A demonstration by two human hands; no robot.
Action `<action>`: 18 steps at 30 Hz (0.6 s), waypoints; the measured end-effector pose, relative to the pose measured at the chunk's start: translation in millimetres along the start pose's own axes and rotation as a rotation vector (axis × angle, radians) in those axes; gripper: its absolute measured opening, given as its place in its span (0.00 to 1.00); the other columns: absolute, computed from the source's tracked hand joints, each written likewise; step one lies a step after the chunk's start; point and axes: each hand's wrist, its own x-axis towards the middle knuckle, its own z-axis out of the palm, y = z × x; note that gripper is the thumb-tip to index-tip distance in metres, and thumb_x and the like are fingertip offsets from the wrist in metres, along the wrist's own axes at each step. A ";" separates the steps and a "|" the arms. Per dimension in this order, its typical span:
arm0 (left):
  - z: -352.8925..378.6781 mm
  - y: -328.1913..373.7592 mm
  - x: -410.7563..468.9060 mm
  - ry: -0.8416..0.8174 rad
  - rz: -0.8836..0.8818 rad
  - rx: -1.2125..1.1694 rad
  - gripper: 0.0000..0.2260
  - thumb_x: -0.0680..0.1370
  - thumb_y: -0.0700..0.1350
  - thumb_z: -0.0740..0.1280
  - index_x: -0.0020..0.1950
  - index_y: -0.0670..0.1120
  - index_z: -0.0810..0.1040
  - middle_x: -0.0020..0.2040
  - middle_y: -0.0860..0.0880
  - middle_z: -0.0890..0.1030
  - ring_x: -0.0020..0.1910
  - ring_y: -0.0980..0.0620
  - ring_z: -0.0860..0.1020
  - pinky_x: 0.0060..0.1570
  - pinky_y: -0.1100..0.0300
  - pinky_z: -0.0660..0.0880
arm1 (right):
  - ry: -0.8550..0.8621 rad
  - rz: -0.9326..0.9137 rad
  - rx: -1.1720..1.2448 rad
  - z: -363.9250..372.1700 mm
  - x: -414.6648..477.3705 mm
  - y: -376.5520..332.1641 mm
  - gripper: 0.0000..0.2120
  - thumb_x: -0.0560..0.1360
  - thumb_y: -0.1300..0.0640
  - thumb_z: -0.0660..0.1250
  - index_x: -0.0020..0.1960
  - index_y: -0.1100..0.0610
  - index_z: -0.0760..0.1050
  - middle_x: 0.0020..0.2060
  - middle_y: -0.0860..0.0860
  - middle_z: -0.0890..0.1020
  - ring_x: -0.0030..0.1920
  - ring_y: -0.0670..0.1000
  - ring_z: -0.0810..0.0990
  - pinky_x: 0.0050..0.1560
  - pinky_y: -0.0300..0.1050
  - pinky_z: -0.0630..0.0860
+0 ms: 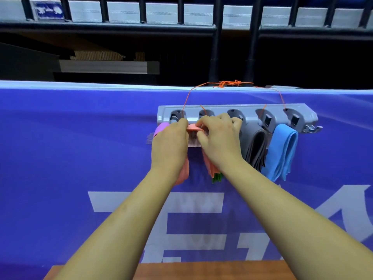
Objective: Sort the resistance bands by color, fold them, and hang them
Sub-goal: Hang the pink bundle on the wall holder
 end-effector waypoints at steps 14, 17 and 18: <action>21.5 -16.9 -16.0 -0.004 -0.036 -0.680 0.10 0.81 0.43 0.64 0.62 0.50 0.77 0.50 0.58 0.81 0.51 0.64 0.77 0.47 0.76 0.70 | 0.116 -0.137 -0.012 1.1 -33.2 -4.4 0.10 0.76 0.54 0.61 0.51 0.54 0.80 0.45 0.47 0.82 0.45 0.56 0.75 0.49 0.53 0.68; 27.7 -18.7 -18.4 0.033 -0.015 -0.754 0.13 0.81 0.42 0.63 0.65 0.50 0.78 0.56 0.58 0.81 0.56 0.66 0.77 0.54 0.75 0.70 | 0.030 0.020 0.168 5.9 -39.4 -9.4 0.13 0.79 0.54 0.58 0.57 0.53 0.79 0.48 0.49 0.83 0.47 0.56 0.79 0.43 0.52 0.76; 30.2 -19.8 -18.8 0.051 0.004 -0.750 0.13 0.82 0.42 0.63 0.65 0.50 0.78 0.57 0.57 0.81 0.57 0.65 0.77 0.56 0.72 0.71 | 0.010 0.072 0.211 8.5 -40.7 -9.5 0.13 0.80 0.53 0.58 0.59 0.51 0.78 0.50 0.47 0.83 0.49 0.54 0.80 0.43 0.52 0.77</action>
